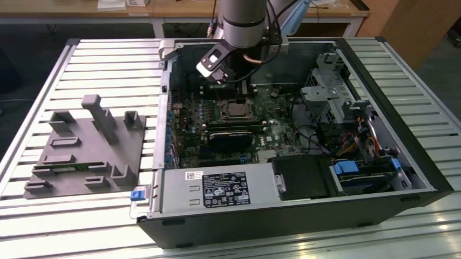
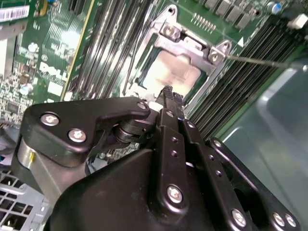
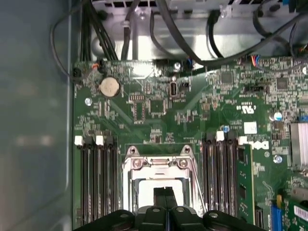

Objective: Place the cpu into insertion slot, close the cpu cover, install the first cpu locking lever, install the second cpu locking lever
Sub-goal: 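Close the cpu cover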

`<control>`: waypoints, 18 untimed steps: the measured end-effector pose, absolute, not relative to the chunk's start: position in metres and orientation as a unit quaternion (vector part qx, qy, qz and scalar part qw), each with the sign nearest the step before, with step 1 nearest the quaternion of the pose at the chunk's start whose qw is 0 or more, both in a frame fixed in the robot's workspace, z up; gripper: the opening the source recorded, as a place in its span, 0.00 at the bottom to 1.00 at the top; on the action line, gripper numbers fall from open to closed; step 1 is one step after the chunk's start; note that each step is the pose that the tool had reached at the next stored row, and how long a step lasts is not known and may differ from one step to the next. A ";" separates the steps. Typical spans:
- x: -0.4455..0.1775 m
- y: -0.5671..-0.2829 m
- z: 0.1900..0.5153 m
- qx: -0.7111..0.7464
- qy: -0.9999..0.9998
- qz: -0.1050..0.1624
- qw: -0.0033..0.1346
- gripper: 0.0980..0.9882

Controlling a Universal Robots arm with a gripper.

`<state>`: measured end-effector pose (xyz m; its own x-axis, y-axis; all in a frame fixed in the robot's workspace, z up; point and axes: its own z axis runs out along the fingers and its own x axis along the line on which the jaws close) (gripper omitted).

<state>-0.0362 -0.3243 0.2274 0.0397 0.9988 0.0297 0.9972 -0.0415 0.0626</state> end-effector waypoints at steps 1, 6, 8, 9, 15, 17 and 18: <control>-0.038 -0.324 0.227 0.721 0.692 0.032 0.012 0.01; -0.042 -0.325 0.225 0.721 0.692 0.032 0.012 0.01; -0.042 -0.325 0.224 0.721 0.692 0.032 0.012 0.01; -0.042 -0.325 0.224 0.721 0.692 0.032 0.012 0.01; -0.042 -0.325 0.224 0.697 0.717 0.032 0.011 0.01; -0.042 -0.325 0.224 0.684 0.729 0.032 0.011 0.01; -0.042 -0.325 0.224 0.677 0.735 0.032 0.011 0.01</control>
